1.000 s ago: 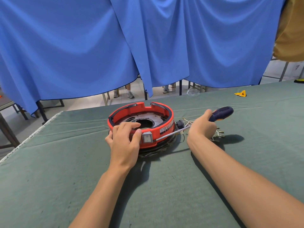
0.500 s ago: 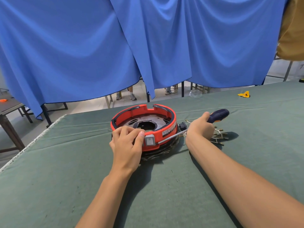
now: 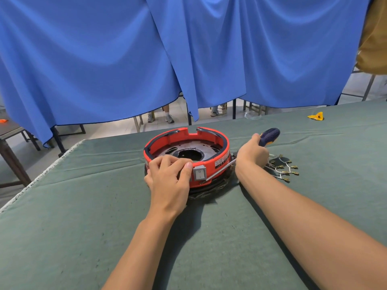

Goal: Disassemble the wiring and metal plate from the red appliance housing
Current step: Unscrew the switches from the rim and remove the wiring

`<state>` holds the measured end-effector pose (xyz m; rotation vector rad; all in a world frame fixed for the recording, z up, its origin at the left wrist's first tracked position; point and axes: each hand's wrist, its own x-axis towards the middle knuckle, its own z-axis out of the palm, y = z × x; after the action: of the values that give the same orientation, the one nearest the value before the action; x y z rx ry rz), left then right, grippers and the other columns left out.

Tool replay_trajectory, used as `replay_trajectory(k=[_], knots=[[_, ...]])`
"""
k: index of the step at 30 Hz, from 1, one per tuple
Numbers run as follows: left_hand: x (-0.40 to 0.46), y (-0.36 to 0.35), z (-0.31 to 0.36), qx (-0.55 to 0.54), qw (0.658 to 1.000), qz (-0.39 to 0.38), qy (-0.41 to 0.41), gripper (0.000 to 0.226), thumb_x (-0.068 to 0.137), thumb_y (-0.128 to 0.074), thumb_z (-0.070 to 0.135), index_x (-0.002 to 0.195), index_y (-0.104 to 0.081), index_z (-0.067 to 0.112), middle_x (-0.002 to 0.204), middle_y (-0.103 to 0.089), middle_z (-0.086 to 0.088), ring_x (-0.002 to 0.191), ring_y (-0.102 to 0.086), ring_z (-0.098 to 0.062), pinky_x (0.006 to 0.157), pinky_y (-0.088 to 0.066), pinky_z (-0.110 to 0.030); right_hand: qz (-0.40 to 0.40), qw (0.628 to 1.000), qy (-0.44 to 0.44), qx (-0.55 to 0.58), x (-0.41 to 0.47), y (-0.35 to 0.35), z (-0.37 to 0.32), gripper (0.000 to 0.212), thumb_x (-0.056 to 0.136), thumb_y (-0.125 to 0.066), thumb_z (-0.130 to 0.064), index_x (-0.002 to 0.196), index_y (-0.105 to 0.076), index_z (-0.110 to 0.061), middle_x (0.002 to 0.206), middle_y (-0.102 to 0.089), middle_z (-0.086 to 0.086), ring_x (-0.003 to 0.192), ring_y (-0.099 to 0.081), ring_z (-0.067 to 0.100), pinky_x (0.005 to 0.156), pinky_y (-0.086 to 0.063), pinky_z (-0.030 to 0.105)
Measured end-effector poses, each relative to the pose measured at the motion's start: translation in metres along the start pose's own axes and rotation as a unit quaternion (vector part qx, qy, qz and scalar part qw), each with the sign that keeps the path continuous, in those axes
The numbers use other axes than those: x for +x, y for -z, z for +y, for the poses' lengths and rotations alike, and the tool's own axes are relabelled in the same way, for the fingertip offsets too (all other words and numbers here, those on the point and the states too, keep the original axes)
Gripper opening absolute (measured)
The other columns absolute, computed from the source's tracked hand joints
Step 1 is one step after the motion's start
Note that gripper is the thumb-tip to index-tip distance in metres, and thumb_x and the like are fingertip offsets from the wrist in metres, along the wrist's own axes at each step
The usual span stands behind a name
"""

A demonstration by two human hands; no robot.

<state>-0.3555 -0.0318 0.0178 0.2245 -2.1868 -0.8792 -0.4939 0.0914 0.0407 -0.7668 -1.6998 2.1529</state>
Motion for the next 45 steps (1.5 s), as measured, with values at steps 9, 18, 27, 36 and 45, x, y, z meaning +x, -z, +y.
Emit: replay_trajectory(k=[9,18,27,36,45], knots=[[-0.002,0.004,-0.002,0.032,0.999,0.017,-0.023,0.032,0.085,-0.039,0.049,0.102,-0.061,0.033,0.108,-0.053,0.022,0.107,-0.03,0.004,0.095,-0.025,-0.037,-0.05,0.99,0.117,0.059,-0.014,0.038,-0.026,0.028,0.09,-0.048,-0.045,0.083,-0.056,-0.019,0.065,-0.055,-0.01,0.056,-0.05,0.008,0.05,-0.032,0.029],[-0.005,0.009,-0.005,0.077,0.997,0.005,-0.027,0.022,0.093,-0.047,0.041,0.1,-0.063,0.028,0.106,-0.051,0.016,0.113,-0.035,-0.004,0.096,-0.025,-0.035,-0.141,0.987,0.07,0.039,-0.013,0.078,-0.04,0.016,0.077,-0.059,-0.018,0.067,-0.049,-0.012,0.046,-0.05,-0.002,0.026,-0.042,0.006,0.029,-0.025,0.012],[-0.006,0.015,-0.006,0.086,0.996,0.014,-0.031,0.025,0.097,-0.046,0.032,0.109,-0.067,0.031,0.133,-0.046,0.005,0.13,-0.027,-0.013,0.105,-0.02,-0.038,-0.149,0.952,0.257,0.074,-0.043,0.085,-0.08,0.02,0.082,-0.056,-0.015,0.067,-0.044,-0.015,0.04,-0.044,-0.01,0.028,-0.042,0.006,0.033,-0.029,0.017],[-0.013,0.015,-0.006,0.11,0.994,-0.01,-0.007,0.034,0.097,-0.039,0.042,0.125,-0.055,0.033,0.14,-0.041,0.006,0.14,-0.01,-0.012,0.109,-0.019,-0.036,-0.263,0.84,0.475,0.008,-0.105,0.062,-0.108,0.025,0.075,-0.051,-0.03,0.058,-0.035,-0.019,0.045,-0.036,-0.01,0.046,-0.04,0.018,0.048,-0.036,0.031],[-0.016,0.018,-0.001,0.133,0.991,0.01,-0.004,0.035,0.098,-0.036,0.043,0.121,-0.057,0.027,0.133,-0.048,0.01,0.14,-0.016,-0.013,0.112,-0.016,-0.033,-0.264,0.759,0.593,-0.052,-0.12,0.046,-0.107,0.031,0.077,-0.05,-0.027,0.058,-0.027,-0.022,0.042,-0.04,-0.012,0.041,-0.036,0.009,0.041,-0.027,0.018]])
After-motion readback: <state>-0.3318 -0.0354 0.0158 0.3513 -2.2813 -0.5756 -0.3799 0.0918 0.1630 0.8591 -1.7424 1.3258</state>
